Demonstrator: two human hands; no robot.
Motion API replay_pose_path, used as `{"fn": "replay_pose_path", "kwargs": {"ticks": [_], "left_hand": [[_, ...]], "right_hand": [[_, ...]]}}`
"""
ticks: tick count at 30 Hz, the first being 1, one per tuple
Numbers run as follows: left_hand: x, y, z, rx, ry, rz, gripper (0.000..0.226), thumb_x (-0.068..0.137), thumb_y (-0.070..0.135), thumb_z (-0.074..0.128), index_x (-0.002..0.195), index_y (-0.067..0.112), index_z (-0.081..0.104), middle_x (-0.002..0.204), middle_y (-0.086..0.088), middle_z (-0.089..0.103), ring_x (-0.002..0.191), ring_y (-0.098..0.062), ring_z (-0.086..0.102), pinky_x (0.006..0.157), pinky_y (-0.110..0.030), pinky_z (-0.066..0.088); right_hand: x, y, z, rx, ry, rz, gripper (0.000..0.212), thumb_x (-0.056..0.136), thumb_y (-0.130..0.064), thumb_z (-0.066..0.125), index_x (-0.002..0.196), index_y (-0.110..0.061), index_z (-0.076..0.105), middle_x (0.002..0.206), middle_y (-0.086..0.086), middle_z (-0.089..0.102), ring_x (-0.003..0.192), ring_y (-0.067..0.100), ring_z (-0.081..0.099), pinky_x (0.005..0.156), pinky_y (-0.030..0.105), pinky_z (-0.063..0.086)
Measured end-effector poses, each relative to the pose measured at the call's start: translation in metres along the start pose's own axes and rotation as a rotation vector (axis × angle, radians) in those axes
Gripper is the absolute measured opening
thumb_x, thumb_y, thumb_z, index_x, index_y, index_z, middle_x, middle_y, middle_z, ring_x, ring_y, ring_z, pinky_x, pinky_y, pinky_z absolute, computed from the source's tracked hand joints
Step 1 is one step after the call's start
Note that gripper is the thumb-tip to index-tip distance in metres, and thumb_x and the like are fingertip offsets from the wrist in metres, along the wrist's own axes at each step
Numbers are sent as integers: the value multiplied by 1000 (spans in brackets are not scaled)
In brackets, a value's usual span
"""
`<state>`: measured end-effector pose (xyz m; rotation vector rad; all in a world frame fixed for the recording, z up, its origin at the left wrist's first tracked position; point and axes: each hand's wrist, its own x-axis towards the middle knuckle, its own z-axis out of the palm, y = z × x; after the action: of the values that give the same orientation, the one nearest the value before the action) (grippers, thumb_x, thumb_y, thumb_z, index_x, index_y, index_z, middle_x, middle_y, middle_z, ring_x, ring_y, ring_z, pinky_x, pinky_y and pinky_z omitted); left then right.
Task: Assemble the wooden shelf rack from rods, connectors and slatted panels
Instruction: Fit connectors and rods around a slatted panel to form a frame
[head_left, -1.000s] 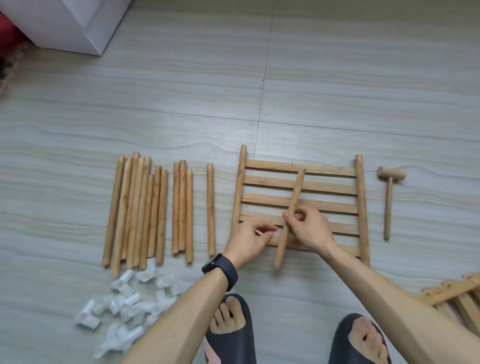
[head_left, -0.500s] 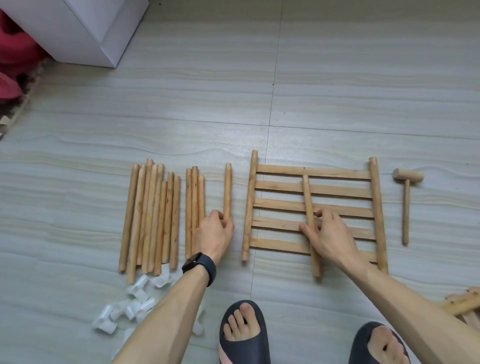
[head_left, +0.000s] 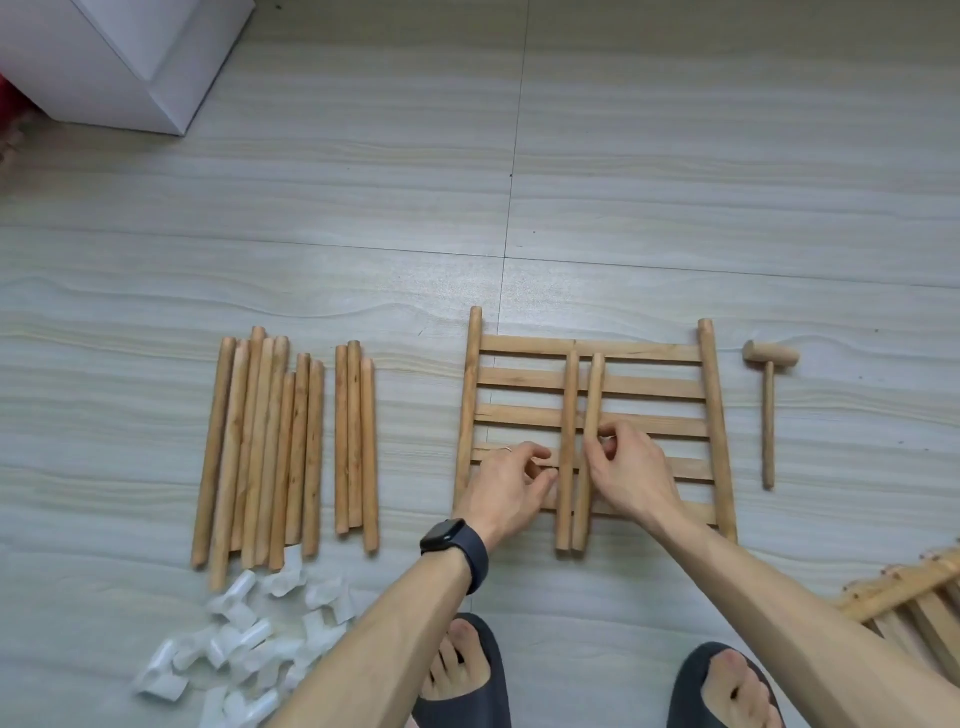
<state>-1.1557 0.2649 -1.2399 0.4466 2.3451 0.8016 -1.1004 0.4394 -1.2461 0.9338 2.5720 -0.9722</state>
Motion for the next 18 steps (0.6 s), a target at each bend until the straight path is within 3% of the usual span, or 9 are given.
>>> {"fn": "replay_pose_path", "kwargs": {"ticks": [3, 6, 10, 18], "left_hand": [[-6, -14, -21, 106, 310, -68, 29, 99, 37, 52, 127, 29, 57, 117, 4, 59, 94, -13, 59, 75, -34, 54], [-11, -44, -54, 267, 516, -338, 42, 93, 31, 60, 132, 19, 47, 133, -9, 47, 113, -28, 52, 86, -42, 49], [-25, -75, -80, 354, 403, -614, 51, 96, 30, 59, 137, 8, 37, 139, -20, 45, 123, -37, 48, 92, -48, 45], [-24, -76, -92, 374, 313, -611, 37, 96, 27, 54, 124, 5, 45, 122, -18, 57, 106, -38, 61, 79, -41, 47]], "right_hand": [[-3, 2, 1, -48, -46, 4, 53, 92, -61, 58, 125, -20, 55, 118, 0, 58, 108, 23, 59, 87, 37, 49], [-6, 0, 3, -79, -41, -12, 62, 91, -58, 63, 134, -15, 48, 130, 6, 55, 113, 28, 59, 92, 43, 51], [-9, -6, 5, -102, -23, -26, 55, 95, -51, 60, 134, -14, 46, 132, 8, 55, 113, 33, 59, 88, 47, 53], [-9, -7, -1, -241, -65, 11, 53, 94, -47, 59, 129, -9, 45, 127, 12, 56, 105, 38, 61, 82, 45, 50]]}}
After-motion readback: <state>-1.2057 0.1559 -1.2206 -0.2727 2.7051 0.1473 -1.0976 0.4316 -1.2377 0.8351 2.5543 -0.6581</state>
